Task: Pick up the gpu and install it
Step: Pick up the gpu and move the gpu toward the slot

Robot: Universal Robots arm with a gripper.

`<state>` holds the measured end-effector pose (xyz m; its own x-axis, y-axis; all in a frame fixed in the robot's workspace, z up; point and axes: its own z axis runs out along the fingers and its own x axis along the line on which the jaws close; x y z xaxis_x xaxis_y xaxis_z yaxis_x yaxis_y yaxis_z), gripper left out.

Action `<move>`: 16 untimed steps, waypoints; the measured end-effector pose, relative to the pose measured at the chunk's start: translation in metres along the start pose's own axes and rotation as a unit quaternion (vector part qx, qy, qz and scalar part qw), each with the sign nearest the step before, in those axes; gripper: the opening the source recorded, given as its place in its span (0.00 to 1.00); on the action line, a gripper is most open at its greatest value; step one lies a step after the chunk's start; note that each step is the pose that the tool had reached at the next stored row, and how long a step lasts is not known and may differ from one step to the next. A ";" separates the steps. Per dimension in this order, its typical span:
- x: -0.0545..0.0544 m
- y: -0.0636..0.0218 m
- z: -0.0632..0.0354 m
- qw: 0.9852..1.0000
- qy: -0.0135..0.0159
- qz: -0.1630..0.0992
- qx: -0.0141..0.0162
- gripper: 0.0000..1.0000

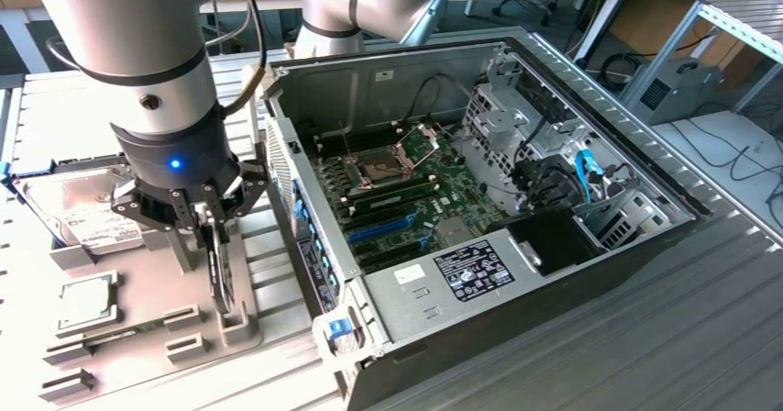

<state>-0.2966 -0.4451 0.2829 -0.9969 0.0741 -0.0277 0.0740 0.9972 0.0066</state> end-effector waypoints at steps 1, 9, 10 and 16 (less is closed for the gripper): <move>0.000 0.0000 -0.0002 1.000 0.000 0.000 0.000 0.26; 0.000 0.0001 -0.0141 1.000 0.000 0.000 0.000 0.26; 0.000 0.0001 -0.0143 1.000 0.000 0.000 0.000 0.26; 0.000 0.0001 -0.0157 1.000 0.000 0.000 0.000 0.26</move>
<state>-0.2966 -0.4452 0.2986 -0.9969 0.0741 -0.0277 0.0740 0.9972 0.0066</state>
